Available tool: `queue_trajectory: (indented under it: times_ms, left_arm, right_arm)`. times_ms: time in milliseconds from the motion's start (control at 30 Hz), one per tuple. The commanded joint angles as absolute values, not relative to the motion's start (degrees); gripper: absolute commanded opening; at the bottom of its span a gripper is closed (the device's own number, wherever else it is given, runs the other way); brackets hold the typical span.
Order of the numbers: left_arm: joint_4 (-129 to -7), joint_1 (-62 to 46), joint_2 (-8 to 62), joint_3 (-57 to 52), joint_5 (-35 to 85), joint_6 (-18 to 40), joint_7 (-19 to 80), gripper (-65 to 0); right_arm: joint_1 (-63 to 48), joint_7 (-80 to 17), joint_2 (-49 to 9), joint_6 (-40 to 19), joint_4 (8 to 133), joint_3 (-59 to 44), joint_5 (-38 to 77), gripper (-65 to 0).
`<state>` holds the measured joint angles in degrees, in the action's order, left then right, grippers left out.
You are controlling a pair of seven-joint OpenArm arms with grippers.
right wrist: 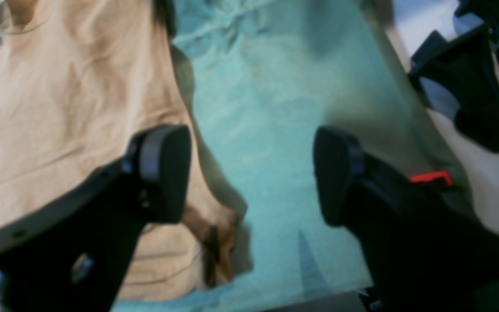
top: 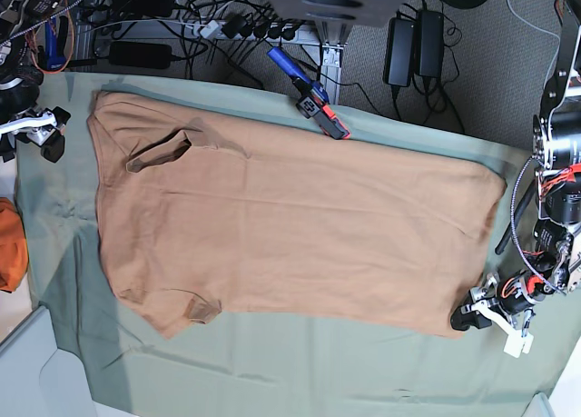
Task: Fold the T-shirt properly
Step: 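Move left gripper to the hem corner and pinch it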
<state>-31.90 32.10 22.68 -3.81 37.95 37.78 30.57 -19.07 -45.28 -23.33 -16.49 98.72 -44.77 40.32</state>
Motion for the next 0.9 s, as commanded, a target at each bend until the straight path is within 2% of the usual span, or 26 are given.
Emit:
queue_trajectory:
  times_ms: [0,333,400,567,867]
  left_arm:
    - [-32.6,33.9,23.0,-4.0,38.7,38.1,29.6,-36.4]
    - [-32.6,33.8,21.1,-4.0,38.7,40.0,30.6,-38.0]
    - [-32.6,33.8,21.1,-4.0,38.7,40.0,30.6,-44.3]
    - [-32.7,33.8,21.1,-4.0,41.3,40.0,30.6,-64.8]
    - [-34.3,34.4,21.2,-4.1,43.1,40.0,33.7,-65.0]
  right_arm:
    - [-18.9,-44.2,-24.6,-19.8,99.5,-45.4,41.2,-20.7]
    - [-18.9,-44.2,-24.6,-19.8,99.5,-45.4,41.4,-20.7]
    - [-18.9,-44.1,-24.6,-19.8,99.5,-45.4,41.4,-20.7]
    - [-18.9,-44.1,-24.6,-19.8,99.5,-45.4,41.4,-20.7]
    - [-16.1,-44.0,-25.9,-19.7,99.6,-45.4,42.0,-20.7]
